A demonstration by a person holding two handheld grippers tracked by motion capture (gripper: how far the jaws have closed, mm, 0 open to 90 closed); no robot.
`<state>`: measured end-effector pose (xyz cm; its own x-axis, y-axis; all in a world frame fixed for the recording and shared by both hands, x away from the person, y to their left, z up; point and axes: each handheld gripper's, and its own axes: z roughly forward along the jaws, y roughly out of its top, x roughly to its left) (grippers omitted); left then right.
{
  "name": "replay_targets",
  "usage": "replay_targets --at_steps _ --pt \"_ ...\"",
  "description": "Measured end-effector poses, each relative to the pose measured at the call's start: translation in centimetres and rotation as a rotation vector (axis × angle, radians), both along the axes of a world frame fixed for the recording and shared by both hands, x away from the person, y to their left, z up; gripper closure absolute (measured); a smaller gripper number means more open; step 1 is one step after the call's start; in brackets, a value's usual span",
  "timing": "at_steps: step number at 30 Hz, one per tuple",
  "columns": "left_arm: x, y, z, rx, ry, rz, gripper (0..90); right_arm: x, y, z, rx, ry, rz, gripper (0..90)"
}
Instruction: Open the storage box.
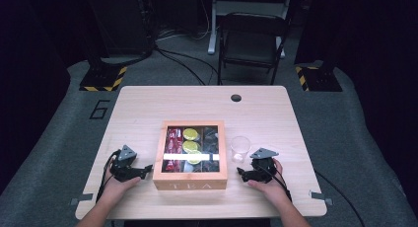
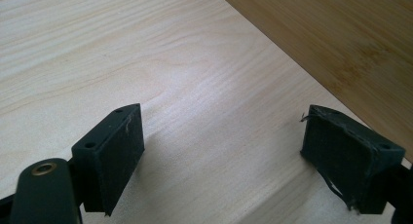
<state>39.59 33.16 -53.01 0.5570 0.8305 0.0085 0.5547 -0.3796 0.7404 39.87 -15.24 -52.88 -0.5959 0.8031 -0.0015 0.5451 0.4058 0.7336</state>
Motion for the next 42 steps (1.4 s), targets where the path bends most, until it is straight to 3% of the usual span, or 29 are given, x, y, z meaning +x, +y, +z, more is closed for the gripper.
replay_targets --at_steps 21,23,29,30,32,34,40,42 --pt "0.0 0.1 0.0 -0.011 -0.006 0.020 19.2 -0.2 0.1 0.0 0.006 0.005 -0.022 15.0" --pt "0.0 0.4 0.2 -0.033 0.014 0.024 20.5 -0.2 -0.1 0.1 0.009 -0.001 -0.025 18.8" --pt "-0.1 0.2 0.4 -0.019 0.019 0.021 30.1 -0.1 -0.3 0.5 0.007 0.020 -0.031 26.0" --pt "-0.2 0.1 0.8 0.002 0.037 0.015 33.4 -0.2 -0.4 0.7 0.010 0.035 -0.031 29.3" --pt "-0.3 0.0 0.9 -0.002 0.045 0.013 36.2 -0.3 -0.5 1.0 0.035 0.034 -0.031 30.3" --pt "-0.3 0.0 1.0 -0.002 0.041 0.005 36.8 -0.4 -0.5 1.2 0.048 0.037 -0.029 31.5" --pt "-0.7 -0.3 2.1 -0.018 0.032 -0.021 40.5 -0.8 0.0 2.4 0.025 0.019 0.006 37.5" --pt "-0.9 -0.3 2.3 -0.027 0.030 -0.015 40.5 -1.0 0.1 2.6 0.044 0.046 0.019 41.2"
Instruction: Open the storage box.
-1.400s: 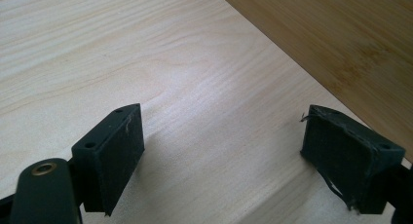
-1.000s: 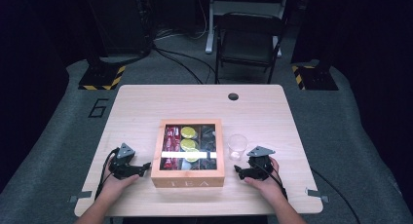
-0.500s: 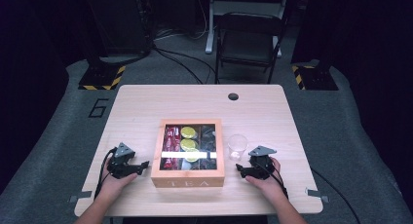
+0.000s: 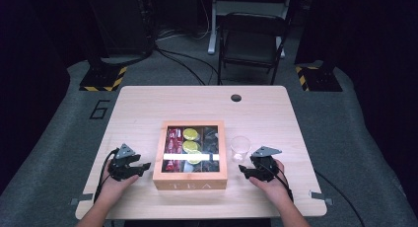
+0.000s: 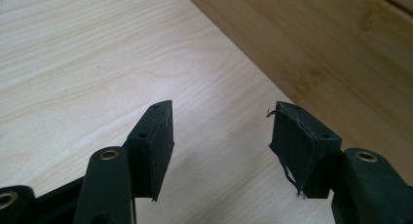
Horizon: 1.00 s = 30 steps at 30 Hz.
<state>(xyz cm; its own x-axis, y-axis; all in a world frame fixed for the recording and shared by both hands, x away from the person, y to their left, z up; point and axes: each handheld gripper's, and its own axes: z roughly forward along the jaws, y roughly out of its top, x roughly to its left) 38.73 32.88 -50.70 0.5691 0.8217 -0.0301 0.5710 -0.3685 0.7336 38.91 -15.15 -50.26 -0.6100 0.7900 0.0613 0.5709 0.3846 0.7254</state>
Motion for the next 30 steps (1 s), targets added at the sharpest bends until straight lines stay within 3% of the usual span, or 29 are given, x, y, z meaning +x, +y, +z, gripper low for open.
replay_targets --at_steps 3,9,10,17,23,30 --pt "-0.2 0.1 0.3 -0.006 0.006 0.007 41.1 0.0 0.0 0.1 0.007 0.014 0.031 44.4" --pt "-0.5 0.3 0.9 -0.040 0.013 0.032 43.2 -0.3 0.3 0.9 0.006 -0.005 0.054 47.4" --pt "-0.7 0.3 1.1 -0.049 0.009 0.040 43.4 -0.5 0.4 1.3 -0.010 -0.014 0.081 49.4" --pt "-1.4 0.0 2.1 -0.035 -0.012 0.004 45.4 -1.0 0.3 2.2 -0.027 -0.039 0.114 53.8" --pt "-1.9 -0.4 2.7 -0.025 -0.038 -0.022 46.2 -1.1 -0.2 3.3 0.017 -0.043 0.118 56.5" --pt "-2.3 -0.7 3.3 -0.027 -0.040 -0.047 47.3 -1.0 0.0 4.4 0.007 -0.054 0.126 56.7"
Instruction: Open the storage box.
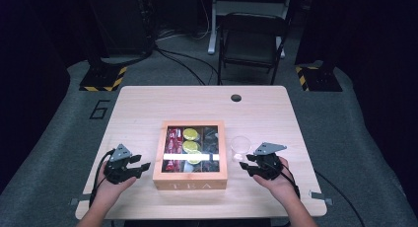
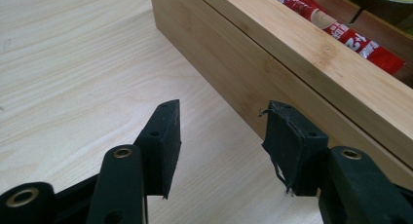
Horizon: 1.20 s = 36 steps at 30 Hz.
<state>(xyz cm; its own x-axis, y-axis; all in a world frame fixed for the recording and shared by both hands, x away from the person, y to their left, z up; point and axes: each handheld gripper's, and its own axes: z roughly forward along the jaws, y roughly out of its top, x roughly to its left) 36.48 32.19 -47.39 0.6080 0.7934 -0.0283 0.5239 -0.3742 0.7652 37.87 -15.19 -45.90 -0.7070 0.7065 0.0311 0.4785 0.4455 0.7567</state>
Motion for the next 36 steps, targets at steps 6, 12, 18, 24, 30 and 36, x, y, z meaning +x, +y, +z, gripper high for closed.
replay_targets --at_steps 6,12,18,24,30,36 --pt "-0.1 0.0 0.1 -0.009 -0.004 -0.001 47.6 -0.3 0.6 0.8 0.001 -0.003 0.021 56.4" --pt "-0.2 0.0 0.3 -0.013 -0.003 -0.008 47.9 -1.0 1.2 1.5 0.007 -0.011 0.043 56.7" --pt "-0.3 0.0 0.4 -0.017 -0.008 -0.007 48.0 -1.5 1.8 2.0 0.016 -0.023 0.056 56.8" --pt "-0.3 0.0 0.4 -0.015 -0.019 -0.001 47.9 -2.0 2.1 2.4 0.034 -0.034 0.065 56.6" --pt "-0.3 0.1 0.4 -0.020 -0.016 0.004 47.9 -2.8 2.3 2.5 0.047 -0.037 0.072 56.5" --pt "-0.3 0.1 0.3 -0.021 -0.015 0.004 47.8 -3.4 2.4 1.8 0.067 -0.039 0.089 56.9"
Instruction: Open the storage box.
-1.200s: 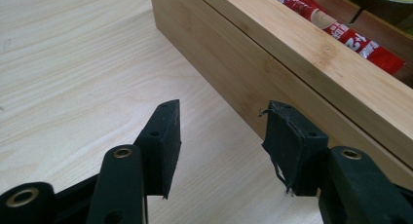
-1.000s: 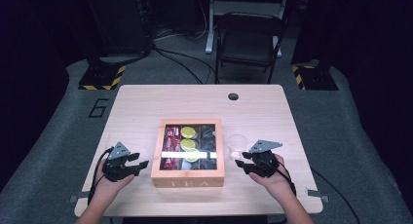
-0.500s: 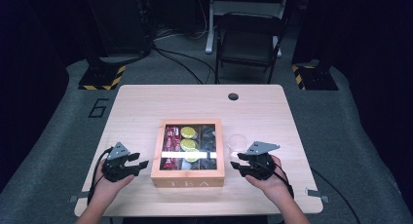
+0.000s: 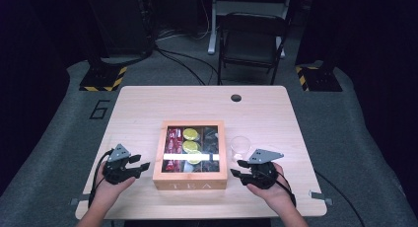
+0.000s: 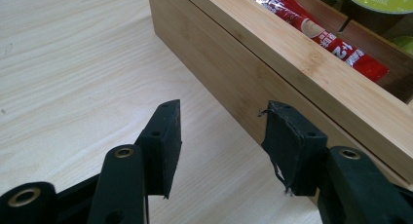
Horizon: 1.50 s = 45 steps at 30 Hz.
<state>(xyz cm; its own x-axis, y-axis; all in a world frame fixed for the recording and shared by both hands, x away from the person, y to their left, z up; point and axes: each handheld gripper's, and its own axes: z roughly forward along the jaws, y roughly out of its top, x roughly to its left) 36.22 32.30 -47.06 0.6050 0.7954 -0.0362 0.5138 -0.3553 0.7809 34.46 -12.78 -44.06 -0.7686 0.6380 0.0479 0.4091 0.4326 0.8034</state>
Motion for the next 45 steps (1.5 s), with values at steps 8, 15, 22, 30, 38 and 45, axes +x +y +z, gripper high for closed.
replay_targets --at_steps 8,15,22,30,38,45 --pt "0.1 0.2 -0.1 -0.007 0.008 0.003 48.0 -0.6 0.4 -1.0 -0.008 0.010 0.059 60.0" --pt "0.2 0.3 -0.2 -0.008 0.011 0.006 48.1 -1.1 0.8 -1.4 -0.017 0.016 0.097 64.2" --pt "0.6 0.1 -0.2 -0.014 0.009 0.005 48.0 -1.3 0.9 -1.7 -0.043 0.016 0.115 70.2" --pt "0.8 0.1 -0.2 -0.018 0.012 0.002 48.0 -1.5 1.1 -2.3 -0.063 0.042 0.136 76.3" --pt "0.8 -0.1 -0.2 -0.011 -0.005 -0.003 47.9 -1.5 1.3 -2.5 -0.074 0.040 0.147 83.8" --pt "0.8 0.0 -0.2 -0.009 0.002 -0.010 47.9 -1.5 1.6 -2.6 -0.080 0.022 0.156 84.5"
